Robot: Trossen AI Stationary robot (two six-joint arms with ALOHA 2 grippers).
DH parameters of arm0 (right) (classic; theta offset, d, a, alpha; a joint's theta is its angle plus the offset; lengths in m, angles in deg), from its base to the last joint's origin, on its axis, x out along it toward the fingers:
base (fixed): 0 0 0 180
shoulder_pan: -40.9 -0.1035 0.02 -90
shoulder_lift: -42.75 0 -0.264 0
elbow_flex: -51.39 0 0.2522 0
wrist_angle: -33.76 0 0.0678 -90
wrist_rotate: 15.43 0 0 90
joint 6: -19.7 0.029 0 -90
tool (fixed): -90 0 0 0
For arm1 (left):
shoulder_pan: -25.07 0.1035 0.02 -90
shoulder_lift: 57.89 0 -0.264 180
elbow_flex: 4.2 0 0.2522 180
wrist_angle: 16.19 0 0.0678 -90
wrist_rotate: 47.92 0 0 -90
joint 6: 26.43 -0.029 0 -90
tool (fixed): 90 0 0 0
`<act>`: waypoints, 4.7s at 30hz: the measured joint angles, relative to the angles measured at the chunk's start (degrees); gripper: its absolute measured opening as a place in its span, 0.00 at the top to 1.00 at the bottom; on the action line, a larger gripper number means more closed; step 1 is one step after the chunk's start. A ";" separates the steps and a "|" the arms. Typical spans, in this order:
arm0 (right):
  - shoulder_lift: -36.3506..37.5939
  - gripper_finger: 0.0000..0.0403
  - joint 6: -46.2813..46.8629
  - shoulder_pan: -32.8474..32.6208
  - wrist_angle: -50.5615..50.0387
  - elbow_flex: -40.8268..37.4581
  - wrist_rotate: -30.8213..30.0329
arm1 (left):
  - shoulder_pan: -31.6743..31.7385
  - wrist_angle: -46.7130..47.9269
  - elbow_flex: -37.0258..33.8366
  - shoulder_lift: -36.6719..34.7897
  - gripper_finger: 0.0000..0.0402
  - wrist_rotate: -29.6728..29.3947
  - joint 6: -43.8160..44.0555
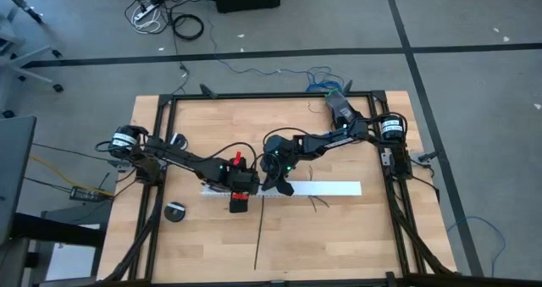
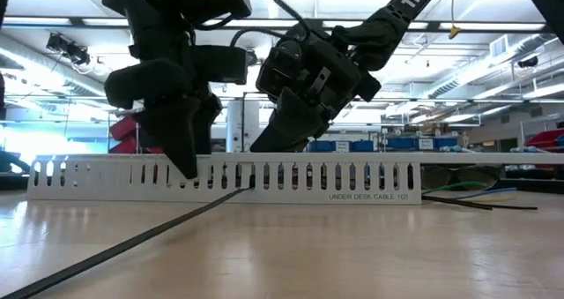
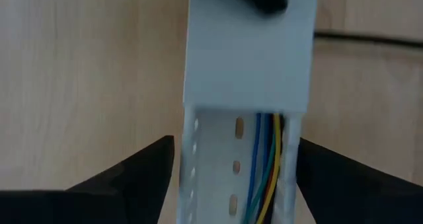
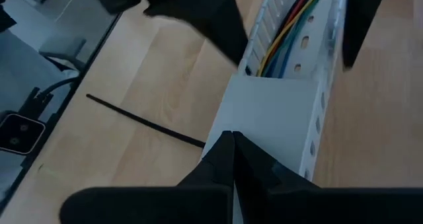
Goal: Ziptie cables
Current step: Close the lid on the cable duct
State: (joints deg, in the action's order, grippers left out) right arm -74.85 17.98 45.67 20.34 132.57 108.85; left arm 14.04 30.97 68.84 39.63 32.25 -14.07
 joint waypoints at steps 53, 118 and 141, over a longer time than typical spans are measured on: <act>0.00 1.00 2.75 -0.68 -2.15 -0.24 4.61 | 0.05 -10.21 -8.85 -4.88 0.36 3.95 -0.36; -0.11 1.00 1.68 -0.26 -0.94 -0.35 6.14 | -0.17 -20.18 -8.68 -2.37 0.40 7.73 -6.21; -0.26 1.00 1.55 0.68 1.35 -0.33 6.64 | -0.17 -20.57 -8.70 -2.37 0.40 7.39 -7.53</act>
State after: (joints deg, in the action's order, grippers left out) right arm -75.11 19.53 46.35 21.69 132.24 115.49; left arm 13.87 10.40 60.14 37.26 39.64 -21.59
